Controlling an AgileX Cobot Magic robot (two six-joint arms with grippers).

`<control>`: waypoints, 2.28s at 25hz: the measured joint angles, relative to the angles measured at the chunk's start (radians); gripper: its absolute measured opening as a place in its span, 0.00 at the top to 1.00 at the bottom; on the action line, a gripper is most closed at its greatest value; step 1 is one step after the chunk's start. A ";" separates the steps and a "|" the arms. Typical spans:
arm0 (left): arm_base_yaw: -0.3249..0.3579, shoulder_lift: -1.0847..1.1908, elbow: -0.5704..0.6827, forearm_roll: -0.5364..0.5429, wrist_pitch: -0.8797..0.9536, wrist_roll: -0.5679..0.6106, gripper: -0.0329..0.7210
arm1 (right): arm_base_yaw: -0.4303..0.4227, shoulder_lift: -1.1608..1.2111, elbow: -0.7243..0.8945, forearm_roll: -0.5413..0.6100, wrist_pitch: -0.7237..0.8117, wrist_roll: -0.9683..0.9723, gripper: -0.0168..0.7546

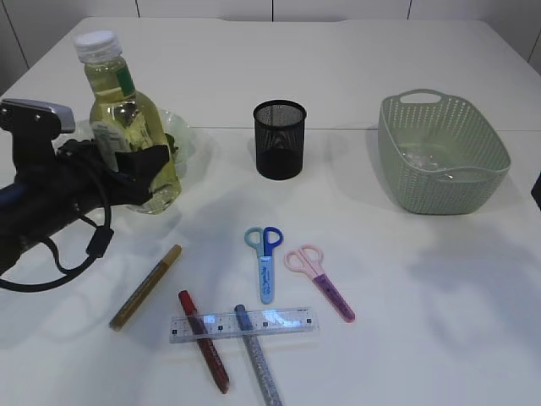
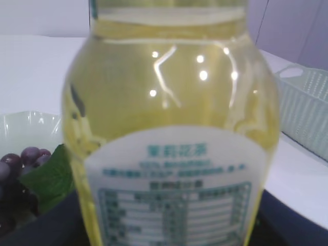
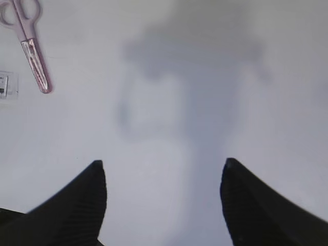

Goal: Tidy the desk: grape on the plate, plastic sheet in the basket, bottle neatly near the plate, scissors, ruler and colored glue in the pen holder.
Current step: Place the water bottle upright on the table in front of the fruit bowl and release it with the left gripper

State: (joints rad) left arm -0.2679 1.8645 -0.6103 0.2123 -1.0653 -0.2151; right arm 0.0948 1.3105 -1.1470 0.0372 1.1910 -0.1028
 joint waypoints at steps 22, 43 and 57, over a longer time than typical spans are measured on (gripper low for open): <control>0.000 0.336 -0.212 0.061 -0.039 0.157 0.36 | 0.000 0.000 0.000 0.000 0.000 0.000 0.27; 0.000 0.385 -0.252 0.060 -0.082 0.172 0.17 | 0.000 0.000 0.000 0.000 -0.002 0.000 0.27; 0.000 0.308 -0.252 0.070 -0.075 0.172 0.16 | 0.000 0.000 0.000 0.000 -0.004 0.000 0.27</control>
State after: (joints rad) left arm -0.2679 2.1723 -0.8619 0.2819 -1.1405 -0.0433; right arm 0.0948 1.3105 -1.1470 0.0372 1.1874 -0.1028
